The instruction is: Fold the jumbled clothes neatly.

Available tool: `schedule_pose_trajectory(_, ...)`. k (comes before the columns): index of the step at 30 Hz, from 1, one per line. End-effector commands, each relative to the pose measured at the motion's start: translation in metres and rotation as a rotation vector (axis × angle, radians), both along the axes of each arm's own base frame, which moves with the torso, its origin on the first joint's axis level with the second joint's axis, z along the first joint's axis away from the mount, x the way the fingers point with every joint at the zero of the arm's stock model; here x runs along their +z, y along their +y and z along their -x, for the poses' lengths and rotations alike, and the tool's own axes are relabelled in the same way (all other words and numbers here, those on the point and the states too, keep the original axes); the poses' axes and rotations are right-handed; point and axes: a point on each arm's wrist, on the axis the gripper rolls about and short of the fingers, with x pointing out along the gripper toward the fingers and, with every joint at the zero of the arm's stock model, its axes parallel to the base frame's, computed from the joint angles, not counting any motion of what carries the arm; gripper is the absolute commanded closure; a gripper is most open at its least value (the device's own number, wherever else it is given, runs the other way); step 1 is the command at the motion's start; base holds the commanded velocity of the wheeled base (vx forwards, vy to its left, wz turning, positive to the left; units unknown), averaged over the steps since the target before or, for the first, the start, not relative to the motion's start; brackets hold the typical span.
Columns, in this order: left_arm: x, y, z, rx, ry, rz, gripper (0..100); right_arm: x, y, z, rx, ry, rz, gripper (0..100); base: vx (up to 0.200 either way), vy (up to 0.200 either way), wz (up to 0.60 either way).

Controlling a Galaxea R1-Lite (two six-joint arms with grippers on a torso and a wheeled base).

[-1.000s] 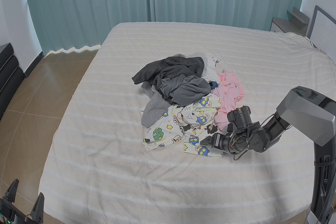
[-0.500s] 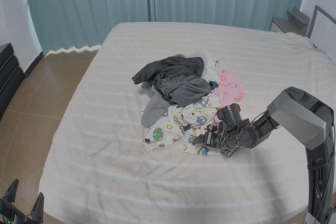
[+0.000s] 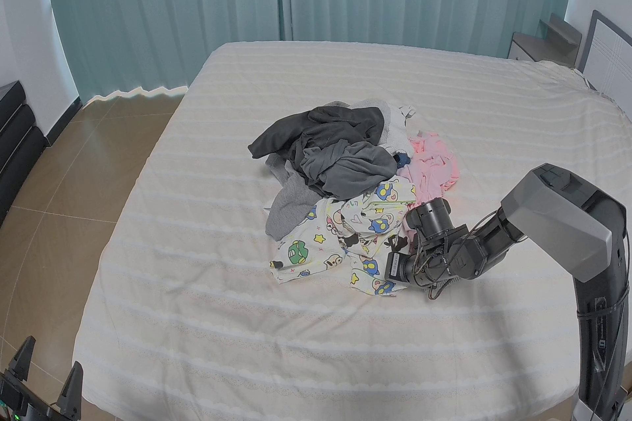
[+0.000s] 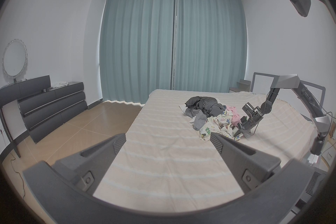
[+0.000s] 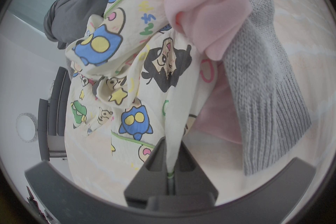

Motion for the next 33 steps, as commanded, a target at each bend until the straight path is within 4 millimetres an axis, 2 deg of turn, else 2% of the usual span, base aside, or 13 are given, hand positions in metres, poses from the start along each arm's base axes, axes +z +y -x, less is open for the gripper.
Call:
schedule_pose_trajectory(1,-0.005,0.000,0.000,0.001,0.003,-0.002,0,0.016,-0.005,0.014,0.023,-0.009,0.013,100,0.000,0.000,0.00)
schedule_pose_trajectory(8,-0.005,0.000,0.000,0.001,0.001,-0.006,0,0.038,-0.015,0.044,0.042,-0.004,0.018,100,0.000,0.000,0.00)
schedule_pose_trajectory(14,-0.005,0.000,0.000,0.001,-0.001,-0.016,0,0.057,-0.021,0.084,0.084,-0.031,-0.005,100,0.000,0.000,0.00)
schedule_pose_trajectory(19,-0.005,0.000,0.000,0.002,0.002,-0.045,0,0.086,-0.035,0.116,0.165,-0.164,-0.008,100,0.000,0.000,0.00)
schedule_pose_trajectory(22,-0.005,0.000,0.000,0.002,0.002,-0.043,0,0.092,-0.039,0.129,0.188,-0.179,-0.015,100,0.000,0.000,0.00)
schedule_pose_trajectory(24,-0.005,0.000,0.000,0.002,0.002,-0.046,0,0.100,-0.040,0.148,0.215,-0.202,-0.031,100,0.000,0.000,0.00)
schedule_pose_trajectory(26,-0.005,0.000,0.000,0.001,0.002,-0.045,0,0.107,-0.040,0.158,0.234,-0.226,-0.045,100,0.000,0.000,0.00)
schedule_pose_trajectory(28,-0.005,0.000,0.000,-0.001,0.002,-0.045,0,0.122,-0.041,0.175,0.259,-0.281,-0.075,100,0.000,0.000,0.00)
schedule_pose_trajectory(33,-0.005,0.000,0.000,-0.006,0.000,-0.065,0,0.147,-0.046,0.199,0.291,-0.371,-0.122,100,0.000,0.000,0.00)
